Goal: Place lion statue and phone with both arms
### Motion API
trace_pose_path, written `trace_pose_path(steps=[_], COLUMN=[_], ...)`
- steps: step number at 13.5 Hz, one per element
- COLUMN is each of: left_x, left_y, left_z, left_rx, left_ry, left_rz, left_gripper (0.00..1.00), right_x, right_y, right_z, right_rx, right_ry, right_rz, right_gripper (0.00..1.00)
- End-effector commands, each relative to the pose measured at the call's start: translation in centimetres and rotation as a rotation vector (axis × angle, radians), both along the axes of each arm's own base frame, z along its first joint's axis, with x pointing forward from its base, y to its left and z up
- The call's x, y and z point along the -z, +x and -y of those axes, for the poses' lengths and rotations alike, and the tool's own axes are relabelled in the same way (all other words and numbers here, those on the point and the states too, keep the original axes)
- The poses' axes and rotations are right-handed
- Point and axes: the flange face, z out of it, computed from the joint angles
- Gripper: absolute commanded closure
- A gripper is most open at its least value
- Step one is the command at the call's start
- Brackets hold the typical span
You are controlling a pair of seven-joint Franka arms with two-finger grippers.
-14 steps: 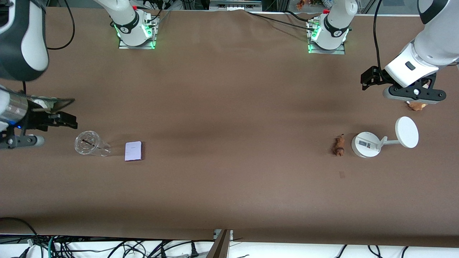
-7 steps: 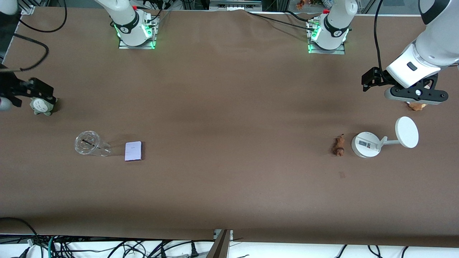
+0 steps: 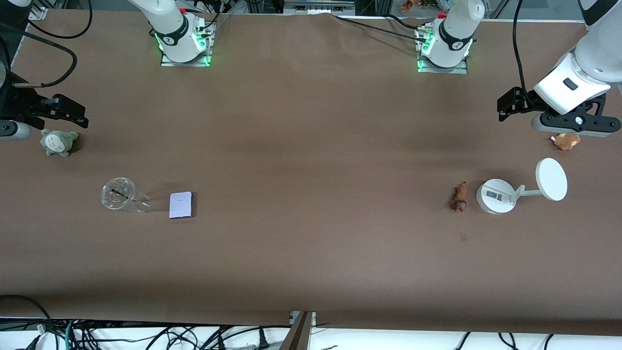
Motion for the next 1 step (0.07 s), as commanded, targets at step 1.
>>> trace_pose_path(steps=[1], left_x=[-0.81], left_y=[-0.62], left_z=[0.3], left_rx=[-0.039], left_ry=[-0.017], left_rz=[-0.005], left_gripper=[0.0], right_x=[-0.29], right_y=[0.11], right_z=[0.19], right_rx=[0.012], right_ry=[-0.002], right_rz=[0.002], right_gripper=[0.0])
